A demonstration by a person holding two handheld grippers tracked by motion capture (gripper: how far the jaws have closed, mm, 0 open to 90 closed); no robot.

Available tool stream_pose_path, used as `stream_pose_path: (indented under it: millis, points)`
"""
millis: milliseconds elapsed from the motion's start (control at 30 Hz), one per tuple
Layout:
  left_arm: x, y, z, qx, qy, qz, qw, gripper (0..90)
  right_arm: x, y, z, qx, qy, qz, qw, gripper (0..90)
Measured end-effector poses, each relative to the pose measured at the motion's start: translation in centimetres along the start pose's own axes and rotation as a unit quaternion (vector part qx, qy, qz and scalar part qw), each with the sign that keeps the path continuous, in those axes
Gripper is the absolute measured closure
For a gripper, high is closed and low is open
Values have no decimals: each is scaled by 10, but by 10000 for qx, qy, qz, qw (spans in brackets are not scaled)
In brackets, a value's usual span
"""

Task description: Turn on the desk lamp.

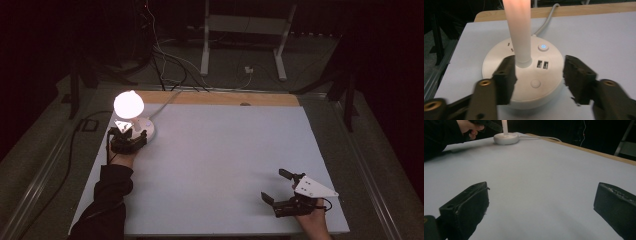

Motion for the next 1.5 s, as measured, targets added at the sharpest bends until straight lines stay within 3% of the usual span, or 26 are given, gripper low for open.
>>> stream_pose_path:
  millis: [200,467,667,733,1067,1267,1500]
  points:
    - [-2,-2,8,84,285,81,9995,209,0,0,-1,14,-9,-4,10000,0]
    - [-5,-4,19,30,629,109,9980,92,0,0,-1,23,1,-12,10000,0]
    - [-10,-3,27,45,1005,102,9949,17,0,1,-1,21,-12,-25,10000,0]
    - [-12,-3,31,55,1079,32,9941,16,0,0,-1,8,-7,-22,10000,0]
    - [-18,5,51,40,1686,-160,9855,6,0,0,0,-3,-8,-21,10000,0]
    - [-19,14,61,57,1922,-308,9809,6,0,0,0,6,-18,-15,10000,0]
    - [-23,26,73,28,2068,-487,9772,6,1,0,-1,29,-21,-11,10000,0]
Point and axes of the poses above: each handheld gripper's, and its own axes: z roughly backward along the jaws, y roughly out of its underside, x roughly to its left, the point moved 2 cm from there along -z, roughly forward along the jaws, and after that the axes turned 8 degrees about x, right-handed, at the moved point
